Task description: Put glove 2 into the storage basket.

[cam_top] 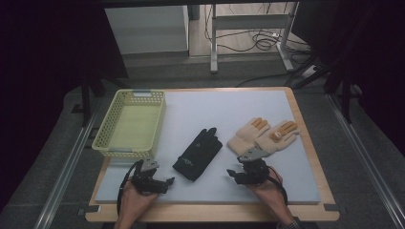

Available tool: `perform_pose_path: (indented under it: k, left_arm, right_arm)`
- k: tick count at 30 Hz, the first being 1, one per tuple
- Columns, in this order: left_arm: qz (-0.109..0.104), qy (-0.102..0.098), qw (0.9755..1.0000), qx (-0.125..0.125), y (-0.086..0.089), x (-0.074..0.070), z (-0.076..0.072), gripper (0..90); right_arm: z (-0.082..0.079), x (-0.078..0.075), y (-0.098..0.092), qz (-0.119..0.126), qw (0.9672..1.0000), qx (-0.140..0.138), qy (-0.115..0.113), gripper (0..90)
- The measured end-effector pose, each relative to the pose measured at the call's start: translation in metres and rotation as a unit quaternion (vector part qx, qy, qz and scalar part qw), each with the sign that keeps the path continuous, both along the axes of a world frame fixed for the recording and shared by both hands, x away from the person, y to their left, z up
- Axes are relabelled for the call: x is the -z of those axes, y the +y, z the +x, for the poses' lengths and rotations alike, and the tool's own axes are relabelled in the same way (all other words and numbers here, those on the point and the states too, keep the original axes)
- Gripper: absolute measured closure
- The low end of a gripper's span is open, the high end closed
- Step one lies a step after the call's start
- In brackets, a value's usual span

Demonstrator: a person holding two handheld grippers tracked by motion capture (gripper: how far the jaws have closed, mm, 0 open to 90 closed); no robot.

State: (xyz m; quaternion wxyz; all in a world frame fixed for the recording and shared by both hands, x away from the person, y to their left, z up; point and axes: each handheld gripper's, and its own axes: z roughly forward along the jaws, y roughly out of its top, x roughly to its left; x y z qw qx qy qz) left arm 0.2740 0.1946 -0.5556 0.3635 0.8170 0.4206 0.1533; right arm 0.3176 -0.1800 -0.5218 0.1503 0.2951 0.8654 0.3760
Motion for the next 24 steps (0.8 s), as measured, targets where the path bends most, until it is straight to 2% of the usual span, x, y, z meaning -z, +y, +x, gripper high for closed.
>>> perform_pose_path:
  k: [4, 9, 10, 12, 17, 20, 24]
  left_arm:
    - [0.001, 0.002, 1.0, 0.004, 0.0, 0.0, 0.0, 3.8]
    - [0.006, 0.008, 0.9999, 0.005, -0.001, -0.003, 0.0, 3.3]
    - [0.006, 0.011, 0.9999, 0.009, -0.002, -0.004, 0.0, 3.1]
    - [-0.001, 0.012, 0.9998, 0.013, -0.003, -0.007, -0.001, 2.2]
    - [-0.017, 0.019, 0.9993, 0.028, -0.01, -0.015, 0.0, 0.3]
    - [-0.019, 0.02, 0.9989, 0.039, -0.018, -0.019, 0.002, 0.0]
    - [-0.007, 0.02, 0.9982, 0.057, -0.032, -0.028, 0.008, 0.0]
  right_arm:
    - [0.002, 0.004, -0.016, 0.004, 0.9998, 0.019, 0.003, 25.2]
    - [0.001, 0.01, -0.027, -0.015, 0.9994, 0.032, -0.004, 21.8]
    - [0.002, 0.011, -0.029, -0.013, 0.9994, 0.033, 0.0, 21.5]
    - [0.003, 0.011, -0.029, -0.009, 0.9994, 0.033, 0.008, 20.6]
    - [0.003, 0.012, -0.029, -0.01, 0.9994, 0.033, 0.007, 20.5]
    - [0.003, 0.012, -0.029, -0.009, 0.9994, 0.033, 0.007, 20.5]
    - [0.003, 0.012, -0.029, -0.01, 0.9994, 0.033, 0.007, 20.4]
